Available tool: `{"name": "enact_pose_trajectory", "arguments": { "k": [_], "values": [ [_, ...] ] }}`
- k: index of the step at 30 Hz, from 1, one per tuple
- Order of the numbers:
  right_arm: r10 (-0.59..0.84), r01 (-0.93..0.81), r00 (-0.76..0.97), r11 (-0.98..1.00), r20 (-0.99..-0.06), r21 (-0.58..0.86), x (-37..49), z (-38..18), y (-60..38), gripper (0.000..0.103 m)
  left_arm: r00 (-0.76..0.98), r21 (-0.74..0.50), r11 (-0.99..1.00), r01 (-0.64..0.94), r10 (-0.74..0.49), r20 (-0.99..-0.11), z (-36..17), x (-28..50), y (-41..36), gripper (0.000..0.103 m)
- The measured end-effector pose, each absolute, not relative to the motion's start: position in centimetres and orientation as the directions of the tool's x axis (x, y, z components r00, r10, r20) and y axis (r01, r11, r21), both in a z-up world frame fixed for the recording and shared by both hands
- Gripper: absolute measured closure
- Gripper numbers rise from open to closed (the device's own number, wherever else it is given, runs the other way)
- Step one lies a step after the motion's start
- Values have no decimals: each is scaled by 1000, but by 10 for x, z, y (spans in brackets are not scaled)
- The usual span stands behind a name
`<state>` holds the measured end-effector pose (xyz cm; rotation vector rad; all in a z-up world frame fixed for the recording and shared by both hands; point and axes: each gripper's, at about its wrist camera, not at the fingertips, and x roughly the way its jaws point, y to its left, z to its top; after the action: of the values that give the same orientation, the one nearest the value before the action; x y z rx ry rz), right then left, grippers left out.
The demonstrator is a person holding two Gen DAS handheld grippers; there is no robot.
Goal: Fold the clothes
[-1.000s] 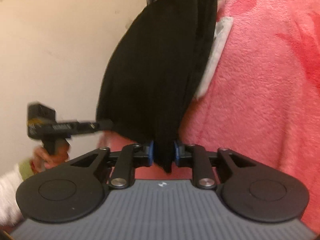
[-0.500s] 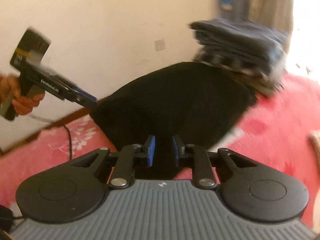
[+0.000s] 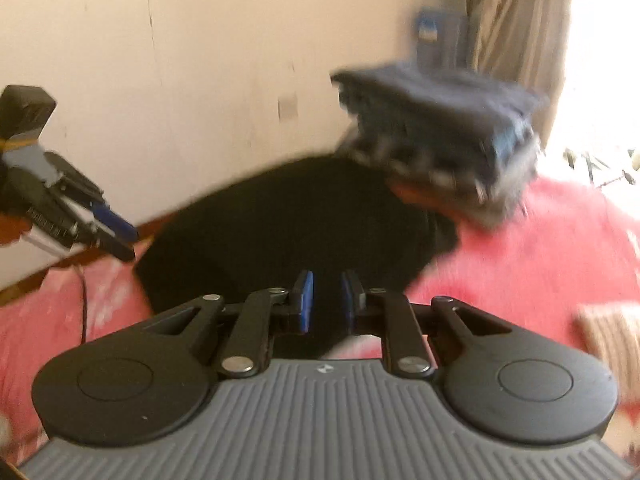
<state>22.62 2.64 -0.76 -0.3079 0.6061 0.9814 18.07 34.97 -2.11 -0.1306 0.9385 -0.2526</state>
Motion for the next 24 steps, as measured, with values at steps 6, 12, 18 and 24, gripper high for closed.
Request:
{"name": "enact_pose_trajectory", "arguments": {
  "k": [6,12,18,24],
  "values": [
    [611,-813,436,582,-661,3,266,-41,50,89,517,-170,972,165,-232,-824,-58,199,323,61],
    [538,-714,510,700,-671,19,295,-37,20,93,522,-189,967,171,-251,-815,-63,202,326,58],
    [663,-771,418,620,-622,143,309,-27,65,93,529,-203,964,173,-264,-807,-67,203,329,56],
    [452,-585,559,809,-695,56,351,-41,50,97,540,-235,955,178,-295,-789,-70,202,334,56]
  ]
}}
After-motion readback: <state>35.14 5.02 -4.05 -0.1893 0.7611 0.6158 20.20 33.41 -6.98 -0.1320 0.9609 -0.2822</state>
